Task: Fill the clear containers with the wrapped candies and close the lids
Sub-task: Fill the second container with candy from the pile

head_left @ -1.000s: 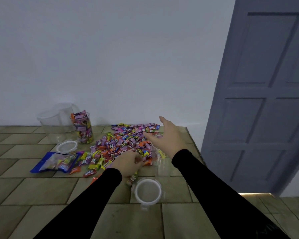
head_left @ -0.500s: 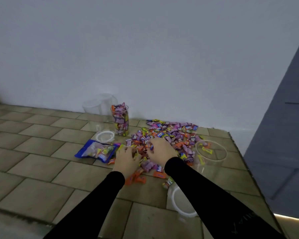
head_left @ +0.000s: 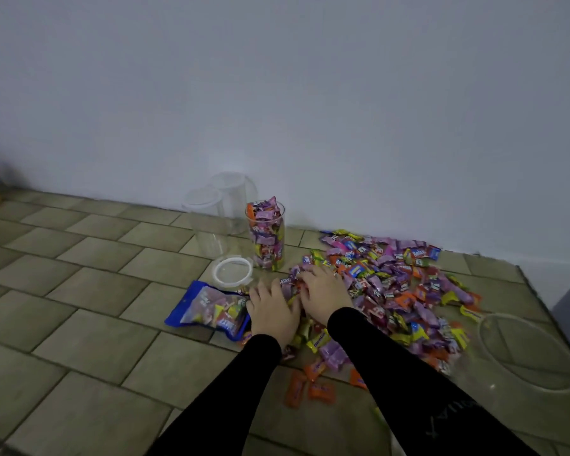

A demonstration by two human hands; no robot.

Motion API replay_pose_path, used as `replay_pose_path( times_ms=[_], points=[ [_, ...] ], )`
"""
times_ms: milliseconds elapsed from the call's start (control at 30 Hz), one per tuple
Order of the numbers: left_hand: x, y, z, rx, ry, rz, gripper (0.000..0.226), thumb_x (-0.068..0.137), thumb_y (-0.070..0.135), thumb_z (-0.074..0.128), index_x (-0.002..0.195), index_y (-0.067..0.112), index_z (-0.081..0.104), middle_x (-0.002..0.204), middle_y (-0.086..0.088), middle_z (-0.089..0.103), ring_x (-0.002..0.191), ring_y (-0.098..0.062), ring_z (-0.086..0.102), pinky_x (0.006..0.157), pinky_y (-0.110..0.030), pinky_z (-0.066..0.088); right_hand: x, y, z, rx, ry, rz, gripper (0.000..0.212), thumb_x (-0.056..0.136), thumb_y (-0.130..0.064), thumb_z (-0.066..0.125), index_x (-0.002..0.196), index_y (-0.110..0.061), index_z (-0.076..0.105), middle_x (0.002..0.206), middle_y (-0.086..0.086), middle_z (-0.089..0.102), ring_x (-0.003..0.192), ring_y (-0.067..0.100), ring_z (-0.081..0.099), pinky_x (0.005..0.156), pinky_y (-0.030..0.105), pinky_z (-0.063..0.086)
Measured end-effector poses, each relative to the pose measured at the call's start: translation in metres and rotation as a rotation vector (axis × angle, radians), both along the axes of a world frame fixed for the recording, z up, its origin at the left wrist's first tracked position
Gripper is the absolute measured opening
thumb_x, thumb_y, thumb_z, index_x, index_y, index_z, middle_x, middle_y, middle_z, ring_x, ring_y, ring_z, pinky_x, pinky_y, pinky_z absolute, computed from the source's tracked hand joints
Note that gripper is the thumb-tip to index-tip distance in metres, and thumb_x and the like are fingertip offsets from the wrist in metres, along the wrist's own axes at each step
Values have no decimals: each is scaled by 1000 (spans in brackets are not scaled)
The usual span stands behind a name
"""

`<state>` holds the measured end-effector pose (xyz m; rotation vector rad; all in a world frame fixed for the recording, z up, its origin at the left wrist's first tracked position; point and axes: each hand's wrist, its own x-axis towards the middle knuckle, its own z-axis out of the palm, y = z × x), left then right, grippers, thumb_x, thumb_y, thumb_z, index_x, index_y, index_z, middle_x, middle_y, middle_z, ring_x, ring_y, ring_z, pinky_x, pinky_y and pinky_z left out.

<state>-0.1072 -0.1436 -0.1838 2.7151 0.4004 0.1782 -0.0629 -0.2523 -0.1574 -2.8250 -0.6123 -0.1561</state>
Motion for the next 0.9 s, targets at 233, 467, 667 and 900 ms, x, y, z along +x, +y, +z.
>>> replay_pose_path(
  times_ms=[233,467,667,900],
  points=[
    [14,12,-7,5,3,86,86,79,64,5,146,18,33,154,-22,25,140,-49,17,111,-57,18,39,26,-13,-50,-7,-42,38,98,-36,36,130,-19,50,147,6,36,139,26,25,108,46,27],
    [17,19,-10,3,41,32,91,72,59,-1,145,18,35,154,-21,25,141,-40,21,112,-54,16,65,38,-27,-175,134,-39,58,95,-55,33,142,-21,35,157,16,19,145,33,13,111,55,16],
    [24,25,-15,-20,60,-41,49,97,44,36,139,20,38,153,-13,27,142,-32,19,114,-46,17,63,35,-38,-129,60,-14,46,97,-49,32,133,-27,49,145,8,39,137,25,29,106,46,25],
    [31,36,-9,-241,-31,-266,33,92,28,55,122,17,57,126,-4,48,121,-22,43,104,-30,34,54,24,-35,-70,-30,-62,34,93,-40,40,111,-18,60,118,6,52,114,27,45,90,39,36]
  ],
)
